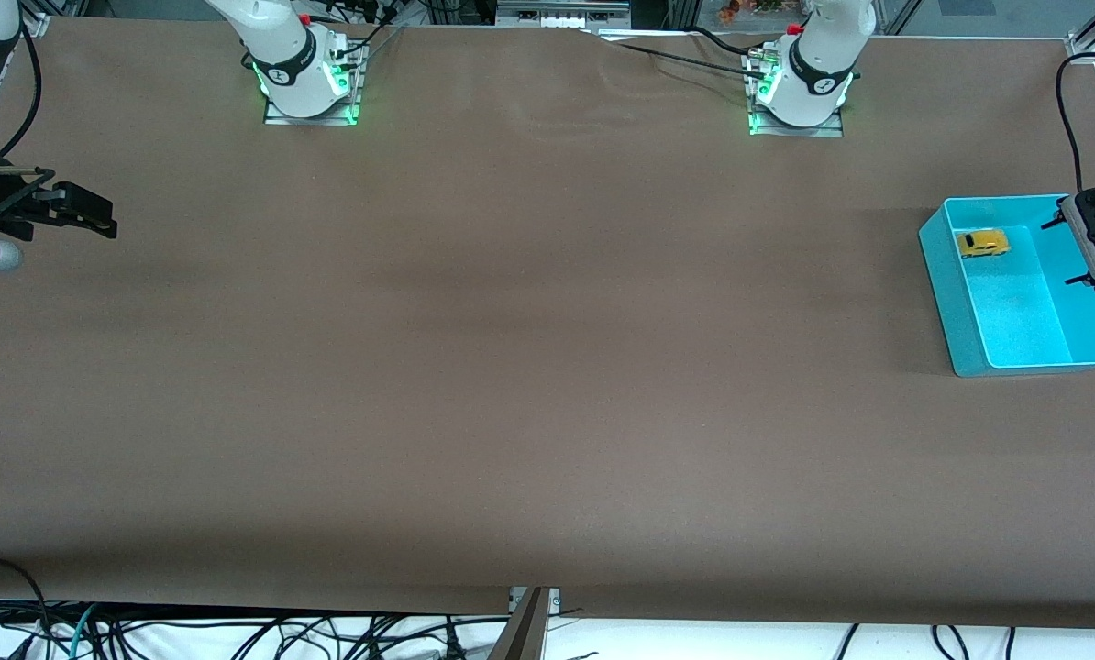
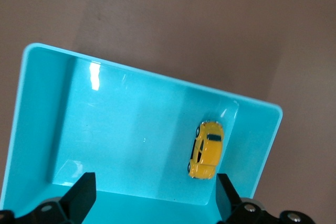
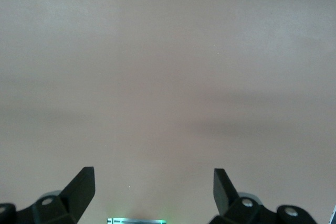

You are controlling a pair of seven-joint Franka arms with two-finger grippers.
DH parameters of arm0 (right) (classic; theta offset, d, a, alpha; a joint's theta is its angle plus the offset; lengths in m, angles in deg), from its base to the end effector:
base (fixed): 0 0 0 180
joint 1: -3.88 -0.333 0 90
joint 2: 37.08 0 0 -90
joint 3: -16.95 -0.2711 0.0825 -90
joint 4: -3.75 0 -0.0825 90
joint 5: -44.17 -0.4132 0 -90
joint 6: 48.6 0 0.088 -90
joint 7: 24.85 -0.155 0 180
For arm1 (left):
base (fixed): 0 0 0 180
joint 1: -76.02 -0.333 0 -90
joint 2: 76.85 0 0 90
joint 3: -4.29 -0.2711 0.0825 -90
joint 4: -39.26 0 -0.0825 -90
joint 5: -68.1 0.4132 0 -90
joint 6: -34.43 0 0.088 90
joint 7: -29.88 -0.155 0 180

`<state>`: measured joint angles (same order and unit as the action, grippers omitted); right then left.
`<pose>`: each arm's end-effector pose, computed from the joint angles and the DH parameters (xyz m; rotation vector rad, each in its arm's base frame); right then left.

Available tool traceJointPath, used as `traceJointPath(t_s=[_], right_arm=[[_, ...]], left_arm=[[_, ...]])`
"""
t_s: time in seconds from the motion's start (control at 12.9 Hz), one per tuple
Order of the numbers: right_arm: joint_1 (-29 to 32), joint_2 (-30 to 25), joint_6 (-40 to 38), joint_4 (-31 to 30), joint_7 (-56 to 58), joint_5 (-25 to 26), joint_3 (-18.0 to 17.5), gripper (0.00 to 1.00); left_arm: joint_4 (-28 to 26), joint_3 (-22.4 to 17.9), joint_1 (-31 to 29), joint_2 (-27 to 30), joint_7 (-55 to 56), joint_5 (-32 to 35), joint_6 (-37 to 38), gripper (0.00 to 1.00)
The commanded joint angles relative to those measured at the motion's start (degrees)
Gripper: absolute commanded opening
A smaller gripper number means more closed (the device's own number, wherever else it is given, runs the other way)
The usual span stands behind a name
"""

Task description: Wind and store yellow beetle car

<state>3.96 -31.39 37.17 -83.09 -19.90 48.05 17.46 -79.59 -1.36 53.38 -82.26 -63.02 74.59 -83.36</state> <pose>0.5944 -0.0169 0.4949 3.0710 0.1153 -0.1864 0.4931 0.2781 0.2676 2.5601 -1.7255 -0.2289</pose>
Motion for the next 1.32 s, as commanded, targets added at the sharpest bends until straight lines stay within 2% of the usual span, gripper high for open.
traceJointPath(t_s=[0.0,0.23,0.47,0.54,0.7,0.78,1.24], right_arm=[[0.28,0.38,-0.34,1.06,-0.21,-0.01,-0.15,1.0],[0.28,0.38,-0.34,1.06,-0.21,-0.01,-0.15,1.0],[0.36,0.38,-0.34,1.06,-0.21,-0.01,-0.15,1.0],[0.36,0.38,-0.34,1.06,-0.21,-0.01,-0.15,1.0],[0.36,0.38,-0.34,1.06,-0.21,-0.01,-0.15,1.0],[0.36,0.38,-0.34,1.06,-0.21,-0.01,-0.15,1.0],[0.28,0.38,-0.34,1.06,-0.21,-0.01,-0.15,1.0]], left_arm=[[3.43,1.24,2.34,1.46,14.53,-0.16,5.7,1.0],[9.24,2.3,6.72,2.16,31.76,-0.77,11.86,1.0],[12.94,2.31,10.94,2.94,45.13,-4.9,15.13,1.0],[13.73,3.0,12.17,3.21,49.96,-4.99,16.26,1.0],[16.71,7.21,12.8,3.65,62.16,-5.16,20.38,1.0],[18.64,7.58,14.72,3.48,67.62,-5.17,22.23,1.0],[23.84,8.55,19.21,3.47,87.69,-5.25,26.9,1.0]])
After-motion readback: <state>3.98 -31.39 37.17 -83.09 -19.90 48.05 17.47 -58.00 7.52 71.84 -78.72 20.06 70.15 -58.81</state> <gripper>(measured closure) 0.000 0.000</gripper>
